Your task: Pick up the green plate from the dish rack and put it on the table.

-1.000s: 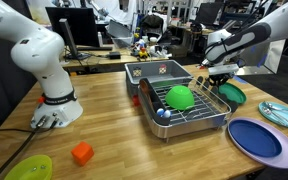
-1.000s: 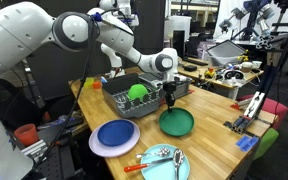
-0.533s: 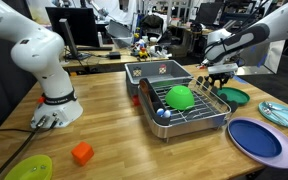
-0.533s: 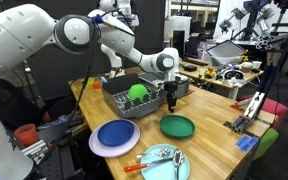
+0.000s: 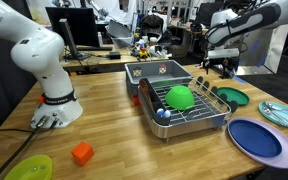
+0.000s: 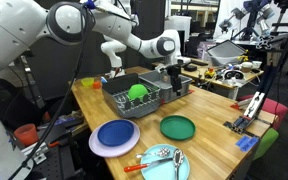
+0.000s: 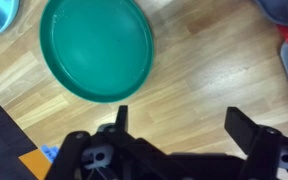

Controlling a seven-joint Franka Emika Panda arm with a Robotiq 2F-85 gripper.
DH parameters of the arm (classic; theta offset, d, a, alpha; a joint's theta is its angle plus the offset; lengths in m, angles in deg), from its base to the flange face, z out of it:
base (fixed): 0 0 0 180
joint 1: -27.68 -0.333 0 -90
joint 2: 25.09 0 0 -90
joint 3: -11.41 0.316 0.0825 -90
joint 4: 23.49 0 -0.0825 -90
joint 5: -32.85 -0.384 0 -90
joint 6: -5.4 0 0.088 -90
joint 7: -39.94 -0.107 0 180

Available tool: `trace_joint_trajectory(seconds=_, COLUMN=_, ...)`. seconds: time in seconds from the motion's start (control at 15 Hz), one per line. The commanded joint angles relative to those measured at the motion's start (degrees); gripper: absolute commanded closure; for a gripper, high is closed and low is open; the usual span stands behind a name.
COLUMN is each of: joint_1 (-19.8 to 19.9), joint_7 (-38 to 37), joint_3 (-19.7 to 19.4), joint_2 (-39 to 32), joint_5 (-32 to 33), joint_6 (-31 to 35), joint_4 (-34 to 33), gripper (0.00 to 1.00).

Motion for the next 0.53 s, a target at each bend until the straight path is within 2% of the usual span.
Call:
trace_joint_trajectory(seconds=0.0, joint_1=-0.01, joint_7=-0.01, joint_3=0.09, joint_2=1.39, joint_5=0.04, joint_6=0.07, joint_4=0.27, gripper=0.00)
trace_joint_trajectory(seconds=0.13, joint_1=-0.09, joint_7=-0.04, joint_3=0.29, joint_2=3.82, joint_5=0.04, joint_6=0.11, joint_4=2.06, gripper=0.00)
trace_joint_trajectory(seconds=0.47, joint_1=-0.14, joint_7=-0.25, joint_3=0.31, joint_2=4.10, joint_5=0.00, joint_6=1.37, joint_4=3.96, gripper=0.00)
